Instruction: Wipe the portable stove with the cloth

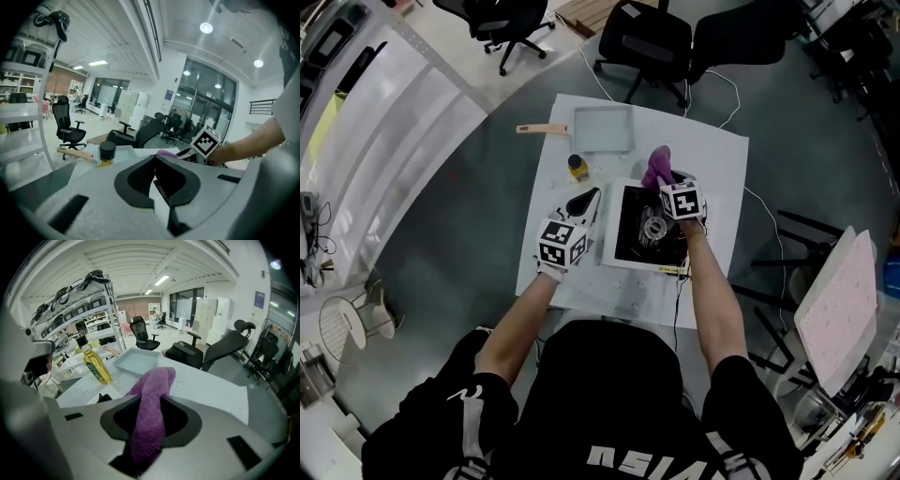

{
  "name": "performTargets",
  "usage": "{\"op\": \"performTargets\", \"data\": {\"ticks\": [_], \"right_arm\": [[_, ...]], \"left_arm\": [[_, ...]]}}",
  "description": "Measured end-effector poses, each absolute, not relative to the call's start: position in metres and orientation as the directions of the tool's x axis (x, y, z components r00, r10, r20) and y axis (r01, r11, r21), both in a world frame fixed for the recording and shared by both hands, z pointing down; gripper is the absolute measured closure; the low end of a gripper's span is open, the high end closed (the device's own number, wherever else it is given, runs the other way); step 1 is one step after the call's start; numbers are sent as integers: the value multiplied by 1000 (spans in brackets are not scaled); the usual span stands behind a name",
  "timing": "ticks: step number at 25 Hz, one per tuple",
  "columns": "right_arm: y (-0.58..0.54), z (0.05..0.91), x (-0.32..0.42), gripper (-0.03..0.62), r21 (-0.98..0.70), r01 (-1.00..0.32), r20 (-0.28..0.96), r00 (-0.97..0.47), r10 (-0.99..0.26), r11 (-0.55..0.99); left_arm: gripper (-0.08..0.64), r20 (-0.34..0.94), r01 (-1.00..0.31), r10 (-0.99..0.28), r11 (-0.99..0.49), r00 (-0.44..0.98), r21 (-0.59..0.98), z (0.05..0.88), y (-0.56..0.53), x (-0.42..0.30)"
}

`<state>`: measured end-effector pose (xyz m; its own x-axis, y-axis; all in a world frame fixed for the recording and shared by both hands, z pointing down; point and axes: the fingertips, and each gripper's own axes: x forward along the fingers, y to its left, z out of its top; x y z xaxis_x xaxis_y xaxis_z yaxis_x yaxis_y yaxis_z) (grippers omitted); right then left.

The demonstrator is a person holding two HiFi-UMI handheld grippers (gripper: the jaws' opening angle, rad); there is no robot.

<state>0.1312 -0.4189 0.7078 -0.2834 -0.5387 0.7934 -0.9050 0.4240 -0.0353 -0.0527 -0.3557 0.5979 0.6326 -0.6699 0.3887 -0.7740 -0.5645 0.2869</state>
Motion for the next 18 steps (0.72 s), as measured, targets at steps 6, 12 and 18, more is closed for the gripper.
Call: {"op": "performTargets", "data": {"ticks": [6, 12, 18], "right_arm": [[-415, 701, 176, 480, -29, -926, 782, -255, -569, 377], [-406, 699, 226, 480, -26, -949, 779, -216, -589, 314], [-396, 698, 276, 480, -8, -969, 779, -160, -606, 246]], "left_arm": [[557, 385, -764, -661, -581, 644, 281, 595, -352, -22], [557, 384, -758, -655, -592, 651, 275, 592, -344, 8], [557, 387, -753, -649, -601, 655, 268, 590, -336, 33]]}}
